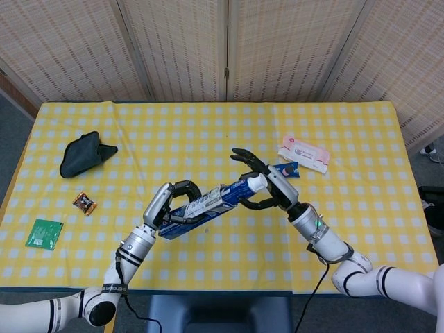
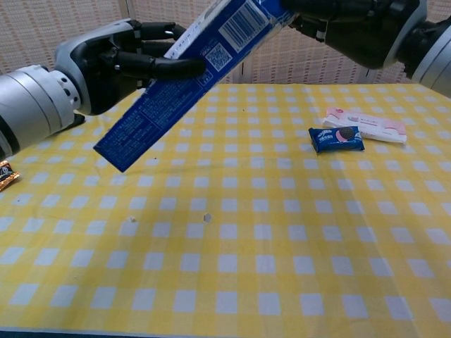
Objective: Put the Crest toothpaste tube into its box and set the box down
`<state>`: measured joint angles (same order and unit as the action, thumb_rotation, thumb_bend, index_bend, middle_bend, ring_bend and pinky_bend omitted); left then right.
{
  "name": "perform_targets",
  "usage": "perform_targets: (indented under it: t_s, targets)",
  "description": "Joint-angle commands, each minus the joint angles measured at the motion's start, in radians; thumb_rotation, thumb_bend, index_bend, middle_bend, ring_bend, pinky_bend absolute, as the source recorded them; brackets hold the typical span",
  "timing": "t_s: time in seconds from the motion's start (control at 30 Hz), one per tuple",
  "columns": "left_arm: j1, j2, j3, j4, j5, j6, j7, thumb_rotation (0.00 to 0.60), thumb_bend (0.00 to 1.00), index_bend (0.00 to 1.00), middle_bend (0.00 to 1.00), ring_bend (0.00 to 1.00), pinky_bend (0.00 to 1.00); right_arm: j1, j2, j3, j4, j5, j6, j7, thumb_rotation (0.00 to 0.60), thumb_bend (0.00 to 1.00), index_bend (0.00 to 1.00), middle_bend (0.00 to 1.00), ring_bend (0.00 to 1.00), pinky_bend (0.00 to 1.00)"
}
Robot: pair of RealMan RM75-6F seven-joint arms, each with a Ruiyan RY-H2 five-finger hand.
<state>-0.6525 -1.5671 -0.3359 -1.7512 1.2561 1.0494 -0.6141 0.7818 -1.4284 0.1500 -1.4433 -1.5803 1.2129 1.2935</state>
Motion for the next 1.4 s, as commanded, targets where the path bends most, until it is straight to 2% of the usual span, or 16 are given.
perform_targets:
  t_s: [0.03, 0.23, 0.33, 0.53, 0.6, 0.7, 0.9, 1.1, 1.23, 1.4]
  targets:
    - [0.001, 0.000, -0.001, 0.000, -0.002, 0.001, -0.002, 0.600, 0.23, 0.70, 0.69, 0.65, 0.46, 0.002, 0.011, 0.001, -0.021, 0.008, -0.020, -0.013, 0.600, 0.28, 0.00, 0.00, 0.03, 0.00]
    - [0.004, 0.002, -0.006, 0.001, 0.004, 0.006, -0.018, 0.600, 0.23, 0.70, 0.69, 0.65, 0.46, 0.008, 0.023, -0.006, -0.040, 0.001, -0.047, -0.032, 0.600, 0.26, 0.00, 0.00, 0.02, 0.00]
    - [0.009, 0.006, -0.009, 0.006, 0.016, 0.015, -0.042, 0.600, 0.23, 0.70, 0.69, 0.65, 0.46, 0.013, 0.042, -0.011, -0.070, -0.011, -0.058, -0.002, 0.600, 0.23, 0.00, 0.00, 0.01, 0.00]
    - [0.011, 0.008, -0.008, 0.021, 0.028, 0.016, -0.069, 0.600, 0.23, 0.70, 0.70, 0.65, 0.46, 0.019, 0.075, -0.013, -0.120, -0.027, -0.066, 0.028, 0.600, 0.07, 0.00, 0.00, 0.02, 0.00]
    - [0.014, 0.011, -0.006, 0.022, 0.035, 0.019, -0.079, 0.600, 0.23, 0.70, 0.70, 0.65, 0.46, 0.019, 0.085, -0.007, -0.133, -0.018, -0.068, 0.050, 0.600, 0.05, 0.00, 0.00, 0.02, 0.00]
    - [0.017, 0.015, -0.005, 0.024, 0.039, 0.023, -0.089, 0.600, 0.23, 0.70, 0.70, 0.65, 0.46, 0.019, 0.097, -0.003, -0.142, -0.008, -0.076, 0.078, 0.600, 0.04, 0.00, 0.00, 0.01, 0.00]
    - [0.024, 0.019, -0.021, 0.021, 0.057, 0.047, -0.140, 0.600, 0.23, 0.70, 0.70, 0.65, 0.46, 0.024, 0.096, -0.009, -0.142, -0.008, -0.096, 0.045, 0.600, 0.04, 0.00, 0.00, 0.00, 0.00]
    - [0.049, 0.045, -0.031, 0.012, 0.089, 0.088, -0.228, 0.600, 0.23, 0.70, 0.70, 0.65, 0.46, -0.012, 0.123, 0.024, -0.174, 0.023, -0.036, 0.028, 0.600, 0.04, 0.00, 0.00, 0.03, 0.00]
    - [0.064, 0.057, -0.027, 0.017, 0.121, 0.117, -0.278, 0.600, 0.23, 0.70, 0.70, 0.65, 0.46, -0.040, 0.151, 0.015, -0.167, 0.030, -0.024, 0.028, 0.600, 0.04, 0.00, 0.00, 0.02, 0.00]
    - [0.091, 0.015, -0.004, 0.085, 0.199, 0.230, -0.285, 0.600, 0.23, 0.70, 0.70, 0.65, 0.45, -0.076, 0.179, -0.005, -0.137, 0.028, -0.009, 0.053, 0.600, 0.04, 0.00, 0.00, 0.03, 0.00]
